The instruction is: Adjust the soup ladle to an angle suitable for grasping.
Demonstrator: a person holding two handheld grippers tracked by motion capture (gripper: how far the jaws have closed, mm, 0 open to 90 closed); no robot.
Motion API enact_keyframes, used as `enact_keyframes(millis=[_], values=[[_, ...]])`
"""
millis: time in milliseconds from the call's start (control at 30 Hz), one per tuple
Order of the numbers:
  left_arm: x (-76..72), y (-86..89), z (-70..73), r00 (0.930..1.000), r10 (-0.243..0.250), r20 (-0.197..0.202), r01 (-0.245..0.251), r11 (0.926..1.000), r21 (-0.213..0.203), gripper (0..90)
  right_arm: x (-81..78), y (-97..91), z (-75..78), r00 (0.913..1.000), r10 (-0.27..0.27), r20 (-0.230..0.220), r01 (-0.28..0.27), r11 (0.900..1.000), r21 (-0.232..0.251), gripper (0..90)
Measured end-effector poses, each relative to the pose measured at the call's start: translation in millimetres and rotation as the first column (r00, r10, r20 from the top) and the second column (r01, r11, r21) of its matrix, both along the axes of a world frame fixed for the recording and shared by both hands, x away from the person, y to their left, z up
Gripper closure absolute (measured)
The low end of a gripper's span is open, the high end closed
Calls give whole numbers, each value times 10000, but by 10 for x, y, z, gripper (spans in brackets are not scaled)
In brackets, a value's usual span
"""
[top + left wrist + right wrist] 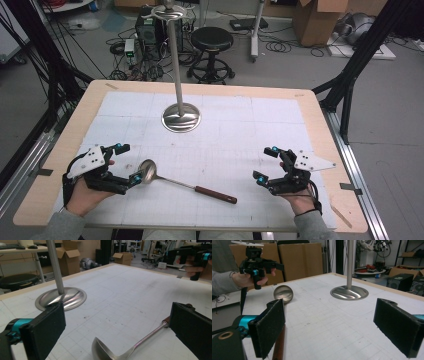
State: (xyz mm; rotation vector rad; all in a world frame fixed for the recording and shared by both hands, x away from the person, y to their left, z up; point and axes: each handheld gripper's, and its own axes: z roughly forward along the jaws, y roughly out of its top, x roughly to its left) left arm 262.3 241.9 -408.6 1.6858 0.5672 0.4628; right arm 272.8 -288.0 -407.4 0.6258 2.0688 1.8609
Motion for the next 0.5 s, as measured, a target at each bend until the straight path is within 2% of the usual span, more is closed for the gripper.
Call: enact_keyframes(millis=[67, 167, 233, 367, 467, 500], values=[[1, -18, -1, 10000, -61, -62, 62, 9999, 86, 17, -3, 2, 0, 10000, 13, -55, -13, 10000, 12, 94], [-12, -38, 13, 9999, -87, 105, 85, 9997, 211, 19, -3, 7, -3, 9999, 13, -148, -13, 10000, 16, 93], [-25, -33, 24, 9998, -131, 180, 127, 9997, 207, 61, 3, 7, -6, 9999, 14, -103, -14, 10000, -35, 94], [-58, -38, 62, 9995, -113, 307, 110, 9999, 93, 278, 5, 12, -10, 9999, 44, -140, -45, 10000, -78, 94], [-86, -74, 60, 9995, -118, 304, 109, 9995, 284, 405, 6, 15, -16, 9998, 26, -171, -29, 9999, -153, 94], [-95, -91, 56, 9995, -156, 262, 145, 9991, 402, 475, 12, 21, -20, 9999, 25, -146, -27, 9999, -139, 94]])
